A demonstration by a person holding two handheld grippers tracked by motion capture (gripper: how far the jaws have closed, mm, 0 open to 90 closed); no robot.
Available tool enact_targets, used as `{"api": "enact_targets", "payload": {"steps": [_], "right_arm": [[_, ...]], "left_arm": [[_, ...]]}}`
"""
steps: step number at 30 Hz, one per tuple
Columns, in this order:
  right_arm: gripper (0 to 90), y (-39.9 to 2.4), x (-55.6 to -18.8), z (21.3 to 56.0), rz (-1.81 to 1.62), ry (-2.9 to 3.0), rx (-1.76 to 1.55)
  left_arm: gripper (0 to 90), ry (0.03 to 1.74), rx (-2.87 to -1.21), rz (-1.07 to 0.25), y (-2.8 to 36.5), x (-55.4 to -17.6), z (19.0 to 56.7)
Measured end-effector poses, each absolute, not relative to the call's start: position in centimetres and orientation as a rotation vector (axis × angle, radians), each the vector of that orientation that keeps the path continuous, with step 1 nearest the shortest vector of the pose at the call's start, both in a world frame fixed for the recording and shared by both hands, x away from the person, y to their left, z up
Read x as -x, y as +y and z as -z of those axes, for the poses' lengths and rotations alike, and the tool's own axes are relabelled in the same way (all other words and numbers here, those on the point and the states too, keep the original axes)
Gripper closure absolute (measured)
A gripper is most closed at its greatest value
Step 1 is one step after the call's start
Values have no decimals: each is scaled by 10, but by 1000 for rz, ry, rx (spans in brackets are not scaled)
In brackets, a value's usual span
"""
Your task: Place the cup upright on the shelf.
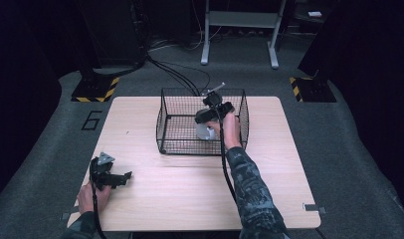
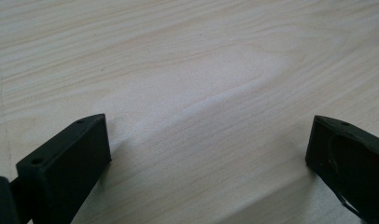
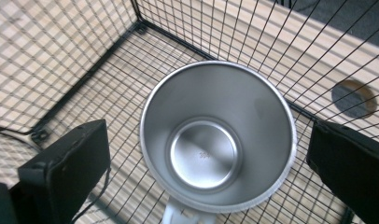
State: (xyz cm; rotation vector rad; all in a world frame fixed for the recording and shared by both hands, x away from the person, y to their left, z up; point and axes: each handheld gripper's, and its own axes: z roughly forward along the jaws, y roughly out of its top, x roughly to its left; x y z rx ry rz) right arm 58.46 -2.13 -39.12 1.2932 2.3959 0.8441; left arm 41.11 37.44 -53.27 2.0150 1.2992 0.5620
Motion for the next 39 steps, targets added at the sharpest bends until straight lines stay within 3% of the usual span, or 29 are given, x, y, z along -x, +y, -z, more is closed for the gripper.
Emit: {"api": "enact_targets", "payload": {"steps": [22,29,39], "right_arm": [[0,-70,-477,333,-1053,2349,-1052],[1,-90,-451,334,-1063,2319,-1030],[1,-138,-418,363,-1057,2248,-1124]], "left_arm": [[0,1292,-2024,-567,375,-411,532],[0,1293,-2022,-567,375,-411,532],[0,1291,-2028,-567,375,-411,532]]}}
